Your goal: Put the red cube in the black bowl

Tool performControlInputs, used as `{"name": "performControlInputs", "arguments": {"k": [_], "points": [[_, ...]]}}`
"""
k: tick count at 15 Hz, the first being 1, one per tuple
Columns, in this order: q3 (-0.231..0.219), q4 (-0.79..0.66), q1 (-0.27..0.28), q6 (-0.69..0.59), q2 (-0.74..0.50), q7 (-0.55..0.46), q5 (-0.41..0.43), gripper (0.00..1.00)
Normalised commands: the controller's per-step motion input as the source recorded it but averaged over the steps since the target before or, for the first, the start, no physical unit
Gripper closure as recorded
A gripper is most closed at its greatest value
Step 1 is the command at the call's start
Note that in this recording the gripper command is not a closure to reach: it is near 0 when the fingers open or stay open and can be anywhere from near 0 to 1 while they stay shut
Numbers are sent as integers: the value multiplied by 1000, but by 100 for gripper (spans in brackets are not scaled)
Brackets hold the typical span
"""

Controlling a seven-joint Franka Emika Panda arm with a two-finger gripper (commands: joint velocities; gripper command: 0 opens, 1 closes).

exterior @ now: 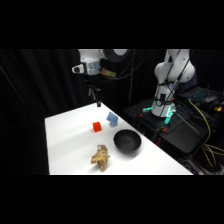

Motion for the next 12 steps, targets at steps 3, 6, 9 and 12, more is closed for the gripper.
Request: {"name": "performControlInputs", "arguments": {"k": [3,6,9,12], "points": [[-107,-49,-129,130,-69,-388,197,0],[-48,1,-82,266,164,-331,313,0],[8,76,-85,341,352,-301,368,0],[66,125,-117,328,375,-197,246,0]]}}
